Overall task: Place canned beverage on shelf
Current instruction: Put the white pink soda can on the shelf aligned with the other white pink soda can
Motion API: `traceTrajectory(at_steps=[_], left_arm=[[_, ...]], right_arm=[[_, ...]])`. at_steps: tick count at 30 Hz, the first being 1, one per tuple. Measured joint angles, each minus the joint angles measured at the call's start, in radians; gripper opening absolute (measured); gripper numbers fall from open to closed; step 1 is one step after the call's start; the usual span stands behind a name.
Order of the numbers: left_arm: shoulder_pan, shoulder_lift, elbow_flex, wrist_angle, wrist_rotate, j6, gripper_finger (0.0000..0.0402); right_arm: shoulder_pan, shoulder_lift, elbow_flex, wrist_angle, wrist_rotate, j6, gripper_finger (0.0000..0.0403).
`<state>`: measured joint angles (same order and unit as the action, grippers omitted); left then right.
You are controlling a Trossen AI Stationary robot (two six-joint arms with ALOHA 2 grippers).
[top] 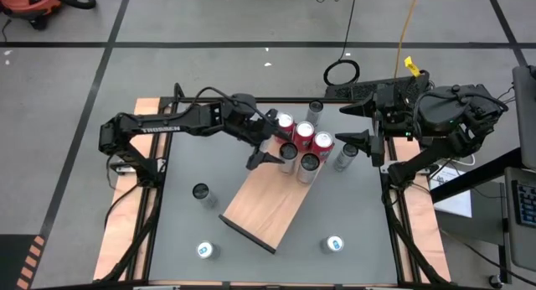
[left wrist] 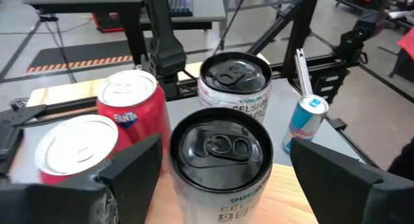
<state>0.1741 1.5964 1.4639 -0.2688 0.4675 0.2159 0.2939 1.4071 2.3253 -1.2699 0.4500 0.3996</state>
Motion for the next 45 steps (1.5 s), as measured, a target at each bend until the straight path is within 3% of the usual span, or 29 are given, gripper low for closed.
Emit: traceTrajectory(at_steps=[5, 10, 16, 20, 23, 27, 34, 45], left_arm=[[0.000, -0.038, 0.000, -0.004, -0.070, -0.008, 0.0334], [0.000, -0.089, 0.000, -0.055, -0.189, -0.166, 0.0334], [-0.016, -0.109, -0.002, -0.221, -0.197, -0.252, 0.0327], [-0.027, -0.111, -0.001, -0.297, -0.197, -0.260, 0.0301], [-0.033, -0.110, -0.001, -0.323, -0.197, -0.263, 0.0275], [-0.038, -0.110, -0.015, -0.318, -0.197, -0.263, 0.0238], [-0.038, -0.107, -0.052, -0.317, -0.196, -0.330, 0.0187], [-0.046, -0.106, -0.071, -0.294, -0.232, -0.366, 0.0153]], right_arm=[[0.000, 0.000, 0.000, -0.007, 0.003, 0.002, 0.0325], [0.000, 0.000, 0.000, -0.007, 0.004, 0.007, 0.0325], [0.000, 0.000, 0.000, -0.042, -0.001, 0.027, 0.0324], [0.000, 0.002, 0.000, -0.180, -0.019, 0.113, 0.0309], [0.004, 0.008, -0.005, -0.284, -0.065, 0.189, 0.0284], [0.022, 0.011, -0.076, -0.293, -0.089, 0.214, 0.0238], [0.051, -0.004, -0.331, -0.286, -0.132, 0.315, 0.0135], [0.052, -0.067, -0.773, 0.002, -0.220, 0.385, 0.0012]])
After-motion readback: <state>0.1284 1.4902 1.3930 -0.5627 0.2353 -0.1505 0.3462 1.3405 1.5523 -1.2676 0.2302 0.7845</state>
